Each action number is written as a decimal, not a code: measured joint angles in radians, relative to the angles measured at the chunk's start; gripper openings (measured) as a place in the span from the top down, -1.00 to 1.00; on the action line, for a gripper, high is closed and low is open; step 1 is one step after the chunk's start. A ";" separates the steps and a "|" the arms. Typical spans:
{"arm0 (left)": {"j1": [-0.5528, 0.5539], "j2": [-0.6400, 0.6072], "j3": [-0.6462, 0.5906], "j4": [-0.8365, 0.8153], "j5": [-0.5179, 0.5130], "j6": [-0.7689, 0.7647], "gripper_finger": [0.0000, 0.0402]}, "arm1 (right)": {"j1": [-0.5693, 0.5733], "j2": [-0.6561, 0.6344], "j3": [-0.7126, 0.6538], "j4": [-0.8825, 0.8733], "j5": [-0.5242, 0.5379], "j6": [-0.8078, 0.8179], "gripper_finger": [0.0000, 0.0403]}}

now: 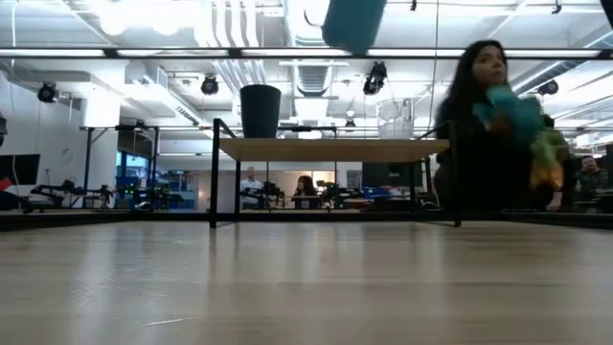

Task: Stack small to large cups/mugs on shelf
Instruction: Put the light blue mug on the shelf, then return to Home Position

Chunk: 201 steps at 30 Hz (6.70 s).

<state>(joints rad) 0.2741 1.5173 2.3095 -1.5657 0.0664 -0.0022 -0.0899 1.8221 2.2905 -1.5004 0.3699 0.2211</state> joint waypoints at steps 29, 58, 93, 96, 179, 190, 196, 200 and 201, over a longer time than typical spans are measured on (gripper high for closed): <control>0.001 0.000 -0.009 0.011 -0.126 0.043 0.54 | -0.316 0.280 0.060 0.133 -0.116 -0.358 0.94; 0.001 0.006 -0.010 0.011 -0.129 0.036 0.54 | -0.360 0.293 0.063 0.157 -0.097 -0.416 0.35; -0.002 -0.017 -0.014 0.058 -0.120 -0.103 0.54 | -0.144 -0.233 0.062 0.132 -0.201 -0.047 0.38; -0.014 -0.065 -0.014 0.099 -0.113 -0.130 0.54 | -0.078 -0.280 0.062 0.133 -0.214 -0.035 0.38; -0.021 -1.492 -2.117 1.370 0.270 -0.305 0.54 | 0.567 -1.062 -2.207 2.192 0.155 0.111 0.47; -0.021 -1.488 -2.244 1.615 0.295 -0.353 0.54 | 0.567 -1.061 -2.249 2.191 0.157 0.141 0.52; -0.021 -1.489 -2.301 1.739 0.304 -0.359 0.54 | 0.567 -1.060 -2.249 2.185 0.156 0.066 0.50; -0.021 -1.484 -2.301 1.738 0.305 -0.358 0.54 | 0.567 -1.060 -2.249 2.181 0.156 0.010 0.50; -0.021 -1.484 -2.301 1.739 0.305 -0.358 0.54 | 0.567 -1.060 -2.249 2.178 0.156 -0.003 0.50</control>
<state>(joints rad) 0.2531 0.0338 0.0082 0.1734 0.3714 -0.3603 0.4774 0.7624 0.0418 0.6774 0.5262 0.2180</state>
